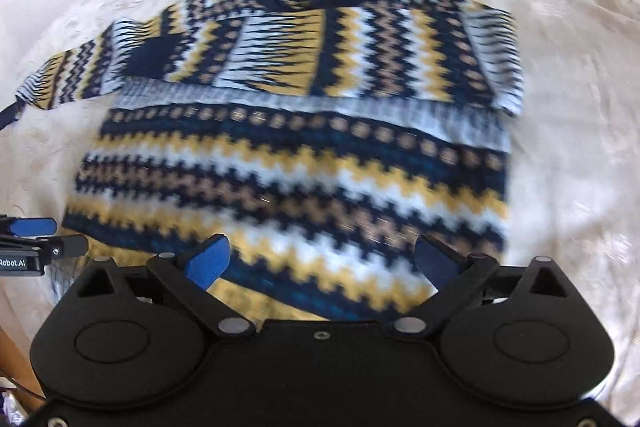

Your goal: Fold small clothes

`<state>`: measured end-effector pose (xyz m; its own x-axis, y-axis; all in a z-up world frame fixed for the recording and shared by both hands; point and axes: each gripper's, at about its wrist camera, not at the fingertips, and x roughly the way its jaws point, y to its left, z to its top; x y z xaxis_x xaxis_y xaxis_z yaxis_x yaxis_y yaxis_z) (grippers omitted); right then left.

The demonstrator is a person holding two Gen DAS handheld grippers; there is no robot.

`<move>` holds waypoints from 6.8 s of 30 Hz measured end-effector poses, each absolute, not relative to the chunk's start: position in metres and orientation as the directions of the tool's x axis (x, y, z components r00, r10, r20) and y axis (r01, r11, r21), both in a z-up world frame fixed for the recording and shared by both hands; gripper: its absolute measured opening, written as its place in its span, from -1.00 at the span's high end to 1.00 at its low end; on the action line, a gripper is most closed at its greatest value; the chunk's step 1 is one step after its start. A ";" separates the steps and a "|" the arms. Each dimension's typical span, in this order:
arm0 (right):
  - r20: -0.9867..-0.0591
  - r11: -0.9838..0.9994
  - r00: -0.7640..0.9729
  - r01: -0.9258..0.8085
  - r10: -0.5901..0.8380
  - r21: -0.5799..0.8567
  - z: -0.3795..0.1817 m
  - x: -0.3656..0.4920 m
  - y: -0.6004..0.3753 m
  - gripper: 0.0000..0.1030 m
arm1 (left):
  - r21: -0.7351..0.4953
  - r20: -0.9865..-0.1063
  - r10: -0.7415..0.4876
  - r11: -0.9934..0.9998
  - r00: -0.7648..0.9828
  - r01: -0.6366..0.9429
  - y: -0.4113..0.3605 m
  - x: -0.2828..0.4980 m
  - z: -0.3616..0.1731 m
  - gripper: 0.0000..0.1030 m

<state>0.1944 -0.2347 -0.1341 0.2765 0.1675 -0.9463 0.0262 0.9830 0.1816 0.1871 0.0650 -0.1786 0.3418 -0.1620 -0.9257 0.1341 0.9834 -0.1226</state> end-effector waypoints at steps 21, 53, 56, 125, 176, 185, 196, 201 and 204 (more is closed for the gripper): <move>-0.982 0.994 0.190 0.107 -0.006 0.015 -0.203 0.197 -0.166 -1.00 | -0.222 -0.861 -0.045 0.930 0.507 -0.294 0.257 0.254 -0.147 -0.54; -0.976 0.954 0.202 0.270 0.079 0.133 -0.178 0.223 -0.186 -0.99 | -0.483 -0.792 0.011 0.601 0.611 -0.637 0.398 0.331 -0.189 -0.39; -0.968 0.947 0.230 0.275 0.104 0.167 -0.169 0.225 -0.184 -0.99 | -0.523 -0.782 0.010 0.532 0.623 -0.665 0.405 0.330 -0.189 -0.23; -0.859 0.908 0.458 0.217 0.229 0.357 -0.123 0.203 -0.324 -0.99 | -0.201 -0.821 -0.247 0.969 0.514 0.144 -0.029 0.292 -0.126 0.16; -0.947 0.971 0.320 0.211 0.037 0.109 -0.199 0.328 -0.368 0.28 | -0.051 -0.877 -0.089 0.994 0.473 0.093 0.012 0.367 -0.204 -0.05; -0.946 0.973 0.317 0.230 -0.072 0.003 -0.196 0.308 -0.370 -0.60 | -0.147 -0.873 -0.174 0.985 0.456 0.094 0.035 0.366 -0.199 -0.07; -0.940 0.932 0.340 0.335 0.015 0.136 -0.161 0.244 -0.391 -0.79 | -0.173 -0.881 -0.174 0.984 0.440 0.042 0.071 0.300 -0.174 -0.51; -0.946 0.931 0.308 0.309 0.096 0.195 -0.159 0.210 -0.376 -0.87 | -0.202 -0.888 -0.208 0.978 0.409 0.058 0.077 0.258 -0.170 -0.57; -0.948 0.931 0.290 0.292 0.130 0.217 -0.158 0.189 -0.364 -0.89 | -0.221 -0.892 -0.235 0.972 0.386 0.080 0.077 0.235 -0.170 -0.58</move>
<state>0.1894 -0.3643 -0.1576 0.2901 0.1297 -0.9482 0.2924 0.9314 0.2169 0.2346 0.0768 -0.1701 0.3856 -0.2349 -0.8923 0.0804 0.9719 -0.2212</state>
